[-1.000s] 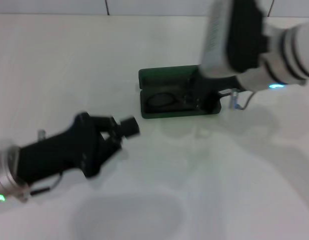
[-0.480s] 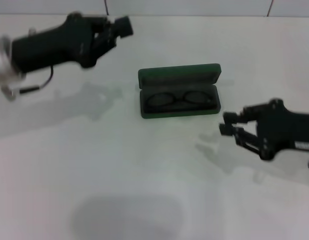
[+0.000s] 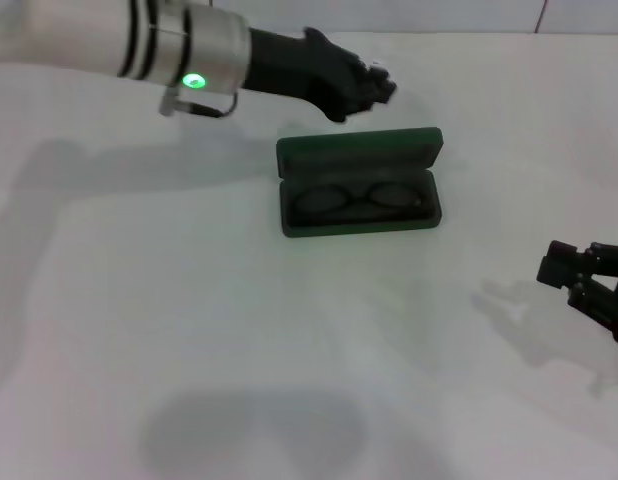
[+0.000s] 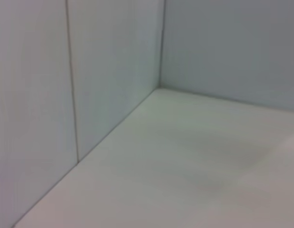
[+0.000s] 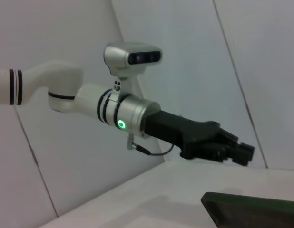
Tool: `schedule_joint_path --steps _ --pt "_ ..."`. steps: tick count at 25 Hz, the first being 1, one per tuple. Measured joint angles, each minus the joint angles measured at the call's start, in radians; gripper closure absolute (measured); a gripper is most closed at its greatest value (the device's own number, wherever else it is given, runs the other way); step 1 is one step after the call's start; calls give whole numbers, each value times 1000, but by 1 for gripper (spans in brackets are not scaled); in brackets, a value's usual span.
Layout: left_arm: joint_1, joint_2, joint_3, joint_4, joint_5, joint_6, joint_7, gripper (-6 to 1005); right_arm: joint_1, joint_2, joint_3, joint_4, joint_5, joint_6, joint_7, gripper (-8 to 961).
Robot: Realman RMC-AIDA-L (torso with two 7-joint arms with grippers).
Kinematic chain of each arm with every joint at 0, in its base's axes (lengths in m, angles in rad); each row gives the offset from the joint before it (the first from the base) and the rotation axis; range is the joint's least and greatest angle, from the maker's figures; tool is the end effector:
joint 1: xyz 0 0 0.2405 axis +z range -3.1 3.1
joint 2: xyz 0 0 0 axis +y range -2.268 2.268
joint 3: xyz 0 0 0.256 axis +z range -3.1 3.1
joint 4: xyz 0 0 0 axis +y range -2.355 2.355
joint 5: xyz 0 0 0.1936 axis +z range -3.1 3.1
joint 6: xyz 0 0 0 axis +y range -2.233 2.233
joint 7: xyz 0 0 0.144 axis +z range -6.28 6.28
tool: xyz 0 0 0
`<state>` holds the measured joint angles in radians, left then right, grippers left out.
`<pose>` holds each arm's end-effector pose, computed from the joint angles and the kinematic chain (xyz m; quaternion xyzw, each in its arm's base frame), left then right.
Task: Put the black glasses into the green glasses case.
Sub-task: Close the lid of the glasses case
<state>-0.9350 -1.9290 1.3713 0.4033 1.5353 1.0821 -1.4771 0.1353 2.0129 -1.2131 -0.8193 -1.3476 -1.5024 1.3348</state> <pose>-0.1491 0.4205 -0.0297 -0.9705 -0.1298 -0.1460 0.1412 0.2744 0.2479 0.0168 -0.8965 0.2276 0.3393 0.1711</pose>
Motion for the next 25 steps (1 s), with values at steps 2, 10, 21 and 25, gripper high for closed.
schedule_joint_path --steps 2,10,21,25 --pt "-2 -13 0 1 15 -19 -5 832 13 0 3 33 2 -5 -13 758" --pt "22 -26 -11 -3 23 -43 -12 843 64 0 3 90 -3 3 -29 759" --pt "30 -40 -10 -5 78 -64 -34 833 127 -3 6 172 -8 10 -34 758" --pt "30 -41 -10 -5 76 -64 -35 829 127 -4 6 181 -10 12 -33 759"
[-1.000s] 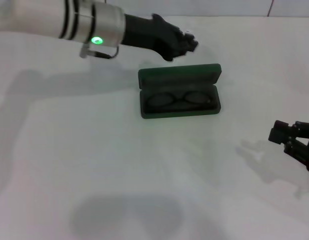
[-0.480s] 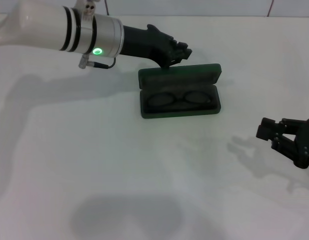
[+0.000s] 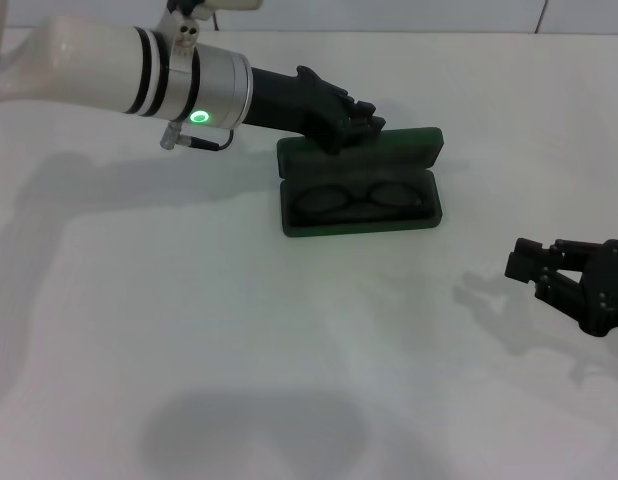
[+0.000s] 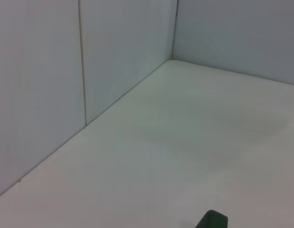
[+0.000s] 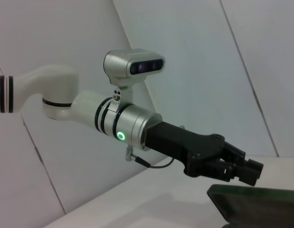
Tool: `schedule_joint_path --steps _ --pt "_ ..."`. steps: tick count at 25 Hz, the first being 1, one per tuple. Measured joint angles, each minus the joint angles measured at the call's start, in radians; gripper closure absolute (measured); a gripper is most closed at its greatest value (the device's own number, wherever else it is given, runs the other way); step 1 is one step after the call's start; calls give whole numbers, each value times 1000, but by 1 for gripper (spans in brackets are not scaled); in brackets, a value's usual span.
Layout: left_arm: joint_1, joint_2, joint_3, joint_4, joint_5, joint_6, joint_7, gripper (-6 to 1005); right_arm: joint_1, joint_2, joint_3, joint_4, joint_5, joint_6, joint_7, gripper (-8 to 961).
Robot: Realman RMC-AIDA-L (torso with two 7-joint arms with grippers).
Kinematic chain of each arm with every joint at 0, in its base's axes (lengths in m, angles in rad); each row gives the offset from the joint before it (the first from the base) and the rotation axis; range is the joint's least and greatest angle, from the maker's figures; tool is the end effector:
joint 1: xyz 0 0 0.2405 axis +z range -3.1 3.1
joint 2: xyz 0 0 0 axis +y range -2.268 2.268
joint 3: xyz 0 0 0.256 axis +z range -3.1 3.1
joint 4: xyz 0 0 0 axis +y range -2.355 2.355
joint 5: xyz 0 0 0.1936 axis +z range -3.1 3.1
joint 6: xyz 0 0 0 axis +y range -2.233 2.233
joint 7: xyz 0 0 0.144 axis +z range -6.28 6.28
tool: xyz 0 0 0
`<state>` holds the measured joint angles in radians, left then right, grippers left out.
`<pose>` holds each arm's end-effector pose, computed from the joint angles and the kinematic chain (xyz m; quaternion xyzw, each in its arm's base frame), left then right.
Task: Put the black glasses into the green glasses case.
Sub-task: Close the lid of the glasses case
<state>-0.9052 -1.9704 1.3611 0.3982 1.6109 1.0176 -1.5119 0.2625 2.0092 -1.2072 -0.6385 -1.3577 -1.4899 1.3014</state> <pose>-0.1672 0.4125 -0.0476 -0.9683 -0.1602 -0.1179 0.1511 0.2713 0.2665 -0.0019 -0.8970 0.2443 0.3389 0.1445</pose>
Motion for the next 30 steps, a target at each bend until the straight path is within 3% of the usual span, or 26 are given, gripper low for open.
schedule_joint_path --steps 16,30 --pt "1 -13 4 -16 9 -21 -6 803 0 0 0 16 -12 3 -2 758" --pt "0 -33 8 -12 105 64 -37 809 0 1 -4 16 -12 0 -2 737"
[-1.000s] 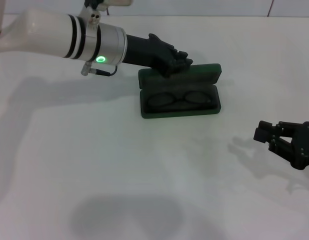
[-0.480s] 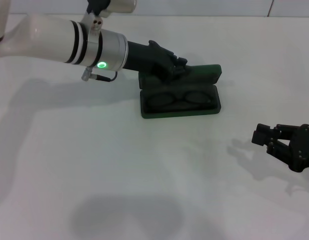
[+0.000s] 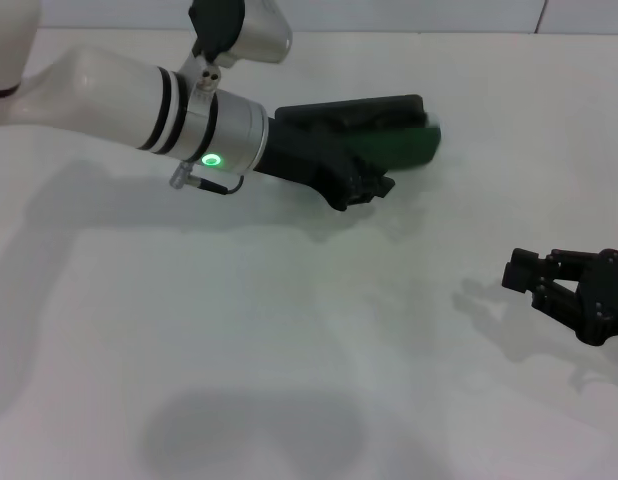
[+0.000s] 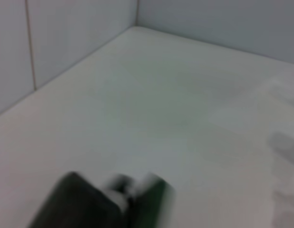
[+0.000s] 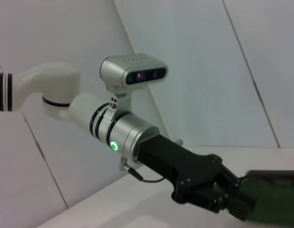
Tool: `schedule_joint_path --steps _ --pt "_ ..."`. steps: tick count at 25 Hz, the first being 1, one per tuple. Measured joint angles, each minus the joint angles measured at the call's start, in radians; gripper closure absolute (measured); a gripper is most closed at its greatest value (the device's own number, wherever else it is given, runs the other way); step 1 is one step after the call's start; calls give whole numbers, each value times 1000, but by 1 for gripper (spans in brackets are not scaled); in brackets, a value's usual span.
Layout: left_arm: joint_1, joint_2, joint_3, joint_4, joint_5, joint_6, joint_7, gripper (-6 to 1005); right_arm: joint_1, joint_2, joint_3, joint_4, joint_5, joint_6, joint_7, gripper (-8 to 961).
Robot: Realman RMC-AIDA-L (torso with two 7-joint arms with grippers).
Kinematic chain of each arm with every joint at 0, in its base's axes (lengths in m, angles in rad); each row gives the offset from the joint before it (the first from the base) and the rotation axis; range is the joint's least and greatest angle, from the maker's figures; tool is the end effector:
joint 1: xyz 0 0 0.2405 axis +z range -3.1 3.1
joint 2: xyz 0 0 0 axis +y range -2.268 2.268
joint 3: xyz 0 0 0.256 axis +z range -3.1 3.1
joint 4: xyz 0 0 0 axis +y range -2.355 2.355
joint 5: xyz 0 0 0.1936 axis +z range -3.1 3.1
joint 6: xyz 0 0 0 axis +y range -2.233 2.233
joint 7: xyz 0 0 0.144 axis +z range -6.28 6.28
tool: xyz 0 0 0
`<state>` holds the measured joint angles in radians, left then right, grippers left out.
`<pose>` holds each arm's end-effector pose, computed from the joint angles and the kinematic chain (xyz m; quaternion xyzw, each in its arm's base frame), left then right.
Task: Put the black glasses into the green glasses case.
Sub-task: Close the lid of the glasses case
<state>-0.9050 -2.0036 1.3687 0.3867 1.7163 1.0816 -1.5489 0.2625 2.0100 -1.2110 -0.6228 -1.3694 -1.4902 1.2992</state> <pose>-0.1728 0.3901 -0.0683 -0.9790 -0.1609 -0.0822 0.0941 0.2738 0.2635 -0.0057 -0.8982 0.2505 0.3335 0.1387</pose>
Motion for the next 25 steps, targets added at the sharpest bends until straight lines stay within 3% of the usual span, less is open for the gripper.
schedule_joint_path --steps 5,14,19,25 --pt "17 -11 -2 17 7 16 6 809 1 0 -2 0 0 -3 0 730" --pt "145 -32 -17 314 -5 103 -13 809 -13 -5 0 -2 0 -23 -1 717" --pt "203 -50 -136 363 -2 95 27 808 -13 -4 10 -36 -7 -22 -3 709" --pt "245 -86 -338 347 -48 79 163 808 9 2 117 -111 -1 -12 21 700"
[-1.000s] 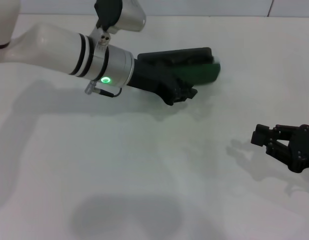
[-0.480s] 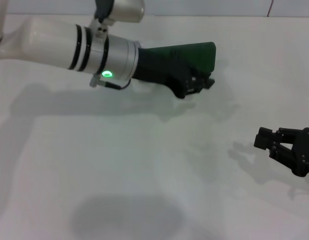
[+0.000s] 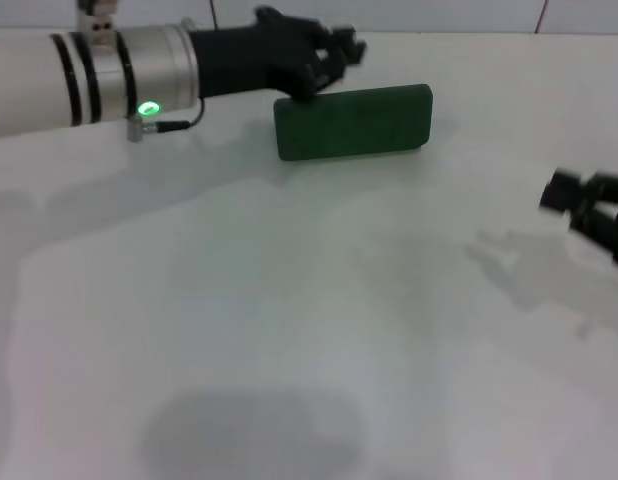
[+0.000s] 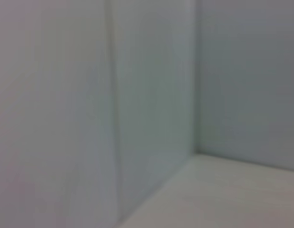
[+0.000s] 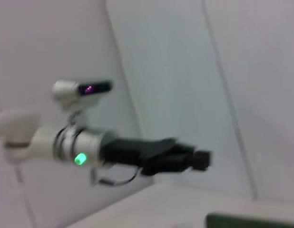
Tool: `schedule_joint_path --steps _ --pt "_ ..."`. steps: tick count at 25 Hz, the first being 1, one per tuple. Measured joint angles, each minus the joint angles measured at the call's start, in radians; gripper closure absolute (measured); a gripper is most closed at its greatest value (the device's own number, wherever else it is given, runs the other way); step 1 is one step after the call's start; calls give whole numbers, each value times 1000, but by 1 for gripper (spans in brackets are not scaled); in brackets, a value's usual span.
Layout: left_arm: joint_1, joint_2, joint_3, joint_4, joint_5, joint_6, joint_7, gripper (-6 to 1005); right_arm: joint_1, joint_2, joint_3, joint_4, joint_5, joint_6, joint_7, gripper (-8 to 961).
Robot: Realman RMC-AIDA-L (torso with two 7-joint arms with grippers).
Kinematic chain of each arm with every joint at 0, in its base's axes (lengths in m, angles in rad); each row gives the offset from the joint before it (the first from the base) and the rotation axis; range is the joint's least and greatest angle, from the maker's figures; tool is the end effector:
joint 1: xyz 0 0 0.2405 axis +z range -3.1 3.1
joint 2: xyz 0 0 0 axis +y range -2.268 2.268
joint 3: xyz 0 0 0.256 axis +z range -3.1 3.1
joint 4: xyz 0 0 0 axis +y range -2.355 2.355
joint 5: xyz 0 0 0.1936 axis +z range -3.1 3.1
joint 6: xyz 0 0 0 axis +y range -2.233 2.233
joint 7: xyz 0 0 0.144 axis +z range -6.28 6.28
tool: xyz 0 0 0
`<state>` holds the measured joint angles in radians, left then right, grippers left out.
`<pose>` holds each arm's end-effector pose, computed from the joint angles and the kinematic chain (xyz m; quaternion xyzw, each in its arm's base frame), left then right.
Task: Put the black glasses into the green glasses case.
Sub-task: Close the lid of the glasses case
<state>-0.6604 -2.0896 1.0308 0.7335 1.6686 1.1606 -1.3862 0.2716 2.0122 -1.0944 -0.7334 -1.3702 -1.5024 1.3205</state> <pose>-0.1723 0.3915 -0.0103 -0.9314 -0.1261 -0.2538 0.2283 0.2613 0.2850 0.0269 -0.8898 0.2080 0.3587 0.1904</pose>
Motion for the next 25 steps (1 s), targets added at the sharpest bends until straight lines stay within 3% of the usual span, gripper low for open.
schedule_joint_path --steps 8,14,20,25 --pt "22 0 -18 -80 -109 -151 132 811 65 2 144 8 3 78 15 688" --pt "19 2 -18 -172 -186 -285 247 811 114 4 142 44 15 107 16 683" --pt "-45 2 9 -272 -161 -386 284 806 120 4 138 78 10 108 12 679" --pt "-50 2 15 -282 -155 -421 292 802 111 3 138 105 8 105 10 679"
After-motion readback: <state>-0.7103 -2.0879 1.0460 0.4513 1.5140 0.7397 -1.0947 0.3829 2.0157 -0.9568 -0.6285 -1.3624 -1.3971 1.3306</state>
